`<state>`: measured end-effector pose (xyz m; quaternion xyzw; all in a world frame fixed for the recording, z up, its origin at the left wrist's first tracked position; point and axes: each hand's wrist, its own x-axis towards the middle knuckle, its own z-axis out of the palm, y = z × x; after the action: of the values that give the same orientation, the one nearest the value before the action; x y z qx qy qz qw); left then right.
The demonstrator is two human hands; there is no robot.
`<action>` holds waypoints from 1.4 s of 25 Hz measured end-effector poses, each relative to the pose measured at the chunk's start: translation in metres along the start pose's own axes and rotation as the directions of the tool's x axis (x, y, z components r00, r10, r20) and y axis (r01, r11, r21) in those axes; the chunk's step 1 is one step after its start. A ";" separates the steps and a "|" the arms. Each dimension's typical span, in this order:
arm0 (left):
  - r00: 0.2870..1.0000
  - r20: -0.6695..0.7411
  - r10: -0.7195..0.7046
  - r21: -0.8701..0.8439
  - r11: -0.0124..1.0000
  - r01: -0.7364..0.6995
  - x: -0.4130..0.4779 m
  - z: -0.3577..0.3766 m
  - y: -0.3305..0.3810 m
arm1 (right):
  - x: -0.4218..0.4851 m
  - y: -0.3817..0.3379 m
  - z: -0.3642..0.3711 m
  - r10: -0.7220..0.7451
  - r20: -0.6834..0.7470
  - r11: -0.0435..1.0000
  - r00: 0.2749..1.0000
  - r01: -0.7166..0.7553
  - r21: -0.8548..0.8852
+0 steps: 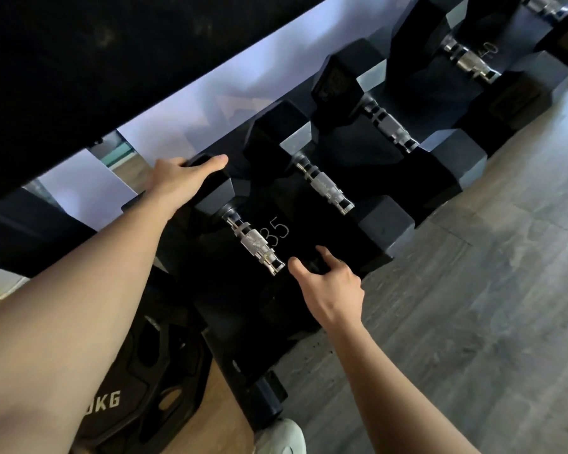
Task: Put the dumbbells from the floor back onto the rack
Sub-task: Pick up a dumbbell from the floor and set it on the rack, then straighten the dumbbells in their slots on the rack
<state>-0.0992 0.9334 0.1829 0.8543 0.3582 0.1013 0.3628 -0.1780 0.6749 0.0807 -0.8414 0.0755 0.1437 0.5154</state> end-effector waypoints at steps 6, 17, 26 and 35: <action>1.000 0.011 0.019 0.072 0.997 -0.020 -0.003 -0.005 -0.004 | -0.013 -0.001 0.007 -0.001 -0.043 1.000 0.999 0.000 -0.008; 0.998 -0.037 0.043 0.122 0.992 -0.039 -0.013 0.005 0.002 | -0.012 0.002 0.002 -0.019 0.022 1.000 1.000 0.019 -0.004; 0.927 -0.254 0.276 0.389 0.907 -0.164 -0.061 0.036 0.015 | -0.010 -0.004 -0.027 0.012 0.191 0.994 0.981 -0.033 0.107; 0.618 -0.038 0.786 -0.029 0.617 -0.786 -0.218 0.158 0.112 | 0.009 0.017 -0.193 -0.094 -0.348 0.989 0.933 0.128 0.076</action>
<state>-0.1281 0.6443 0.1661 0.9158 -0.0497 0.2664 0.2964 -0.1427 0.4962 0.1461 -0.8304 0.1231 -0.0385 0.5421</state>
